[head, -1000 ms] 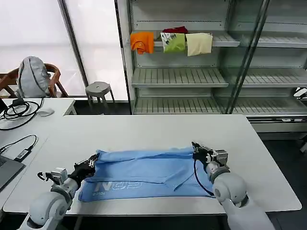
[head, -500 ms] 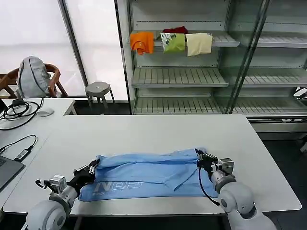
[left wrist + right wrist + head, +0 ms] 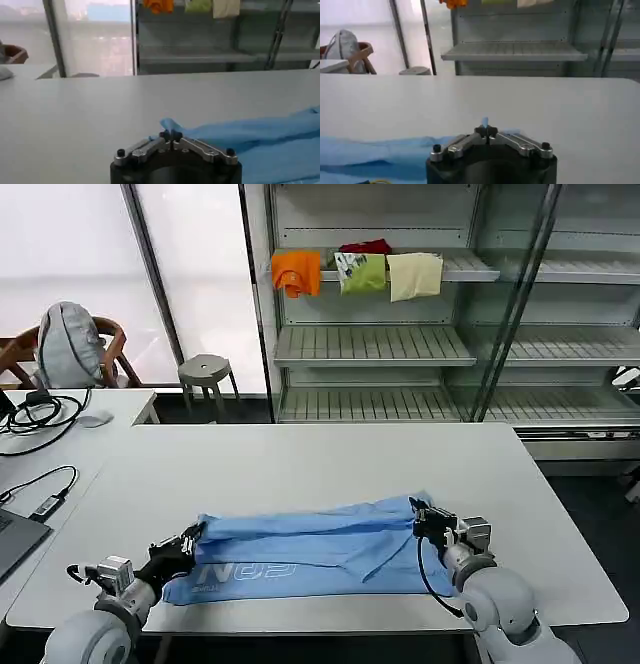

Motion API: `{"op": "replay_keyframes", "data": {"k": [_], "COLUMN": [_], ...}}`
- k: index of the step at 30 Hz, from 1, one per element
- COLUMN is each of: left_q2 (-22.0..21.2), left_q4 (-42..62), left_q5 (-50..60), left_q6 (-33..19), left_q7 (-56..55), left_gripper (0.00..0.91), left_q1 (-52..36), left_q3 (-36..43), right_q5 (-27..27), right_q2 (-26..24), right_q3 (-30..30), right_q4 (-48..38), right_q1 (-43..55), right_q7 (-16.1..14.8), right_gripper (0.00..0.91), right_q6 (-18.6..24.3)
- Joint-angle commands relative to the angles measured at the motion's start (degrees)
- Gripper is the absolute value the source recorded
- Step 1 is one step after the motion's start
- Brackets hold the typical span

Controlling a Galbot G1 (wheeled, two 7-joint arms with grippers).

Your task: Fold and organize the clothes.

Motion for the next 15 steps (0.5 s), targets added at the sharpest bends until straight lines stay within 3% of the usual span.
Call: {"op": "replay_keyframes", "data": {"k": [1,15], "left_q2": [0.4,0.1], "left_q4": [0.3,-0.9], "left_q5": [0.0,1.0], "left_q6": [0.2,-0.6], "left_q7": [0.0,0.1], "left_gripper": [0.02,0.02], "left_q1": [0.8,4.3], "left_q3": [-1.3,-1.5], "right_q5": [-0.3,-0.7], "right_q2": [0.0,0.2], "right_q3": [0.1,-0.2], "right_q4": [-0.6,-0.1], "right_q1": [0.0,0.0], "right_q7": [-0.1,-0.4], "right_gripper": [0.0,0.0], "right_q6": [0.0,-0.1]}}
